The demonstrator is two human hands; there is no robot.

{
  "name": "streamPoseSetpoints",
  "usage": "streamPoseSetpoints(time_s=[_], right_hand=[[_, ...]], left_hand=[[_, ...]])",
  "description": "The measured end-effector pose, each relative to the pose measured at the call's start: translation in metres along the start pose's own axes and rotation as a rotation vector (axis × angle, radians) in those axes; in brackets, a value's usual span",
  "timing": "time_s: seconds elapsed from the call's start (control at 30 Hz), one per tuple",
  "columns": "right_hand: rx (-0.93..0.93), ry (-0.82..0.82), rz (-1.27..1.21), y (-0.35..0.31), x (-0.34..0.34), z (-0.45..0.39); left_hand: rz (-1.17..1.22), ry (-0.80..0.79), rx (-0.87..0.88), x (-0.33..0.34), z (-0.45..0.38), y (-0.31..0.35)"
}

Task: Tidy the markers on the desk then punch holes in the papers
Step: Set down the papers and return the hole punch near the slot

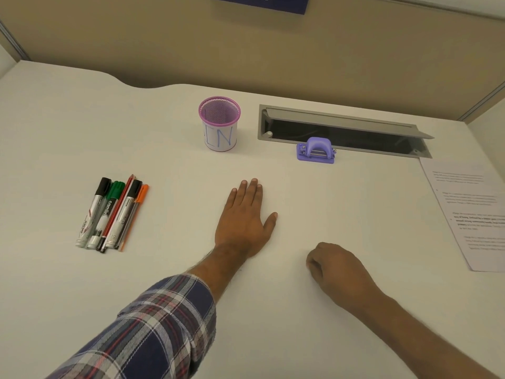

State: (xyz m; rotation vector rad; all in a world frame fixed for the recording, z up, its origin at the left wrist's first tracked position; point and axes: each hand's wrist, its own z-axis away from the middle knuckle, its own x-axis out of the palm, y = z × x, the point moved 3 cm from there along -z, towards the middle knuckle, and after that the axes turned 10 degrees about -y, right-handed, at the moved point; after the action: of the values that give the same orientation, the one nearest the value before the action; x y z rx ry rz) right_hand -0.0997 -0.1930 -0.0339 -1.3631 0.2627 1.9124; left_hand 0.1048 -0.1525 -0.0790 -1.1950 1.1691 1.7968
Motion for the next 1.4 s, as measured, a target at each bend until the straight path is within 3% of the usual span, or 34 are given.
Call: streamPoseSetpoints(time_s=[0.5, 0.77, 1.03, 1.2, 1.4], right_hand=[[-0.087, -0.079, 0.089, 0.003, -0.007, -0.005], [0.081, 0.082, -0.435, 0.034, -0.023, -0.002], [0.134, 0.104, -0.708, 0.033, -0.030, -0.017], [0.081, 0.192, -0.804, 0.004, -0.066, -0.048], [-0.070, 0.370, -0.749, -0.067, -0.130, -0.113]], left_hand=[[0.003, -0.002, -0.001, -0.001, 0.001, 0.001], [0.009, 0.007, 0.009, 0.000, 0.000, -0.001], [0.011, 0.015, 0.010, -0.001, 0.000, -0.001], [0.024, 0.015, 0.002, -0.002, 0.000, -0.001], [0.044, 0.025, 0.018, -0.004, 0.002, 0.001]])
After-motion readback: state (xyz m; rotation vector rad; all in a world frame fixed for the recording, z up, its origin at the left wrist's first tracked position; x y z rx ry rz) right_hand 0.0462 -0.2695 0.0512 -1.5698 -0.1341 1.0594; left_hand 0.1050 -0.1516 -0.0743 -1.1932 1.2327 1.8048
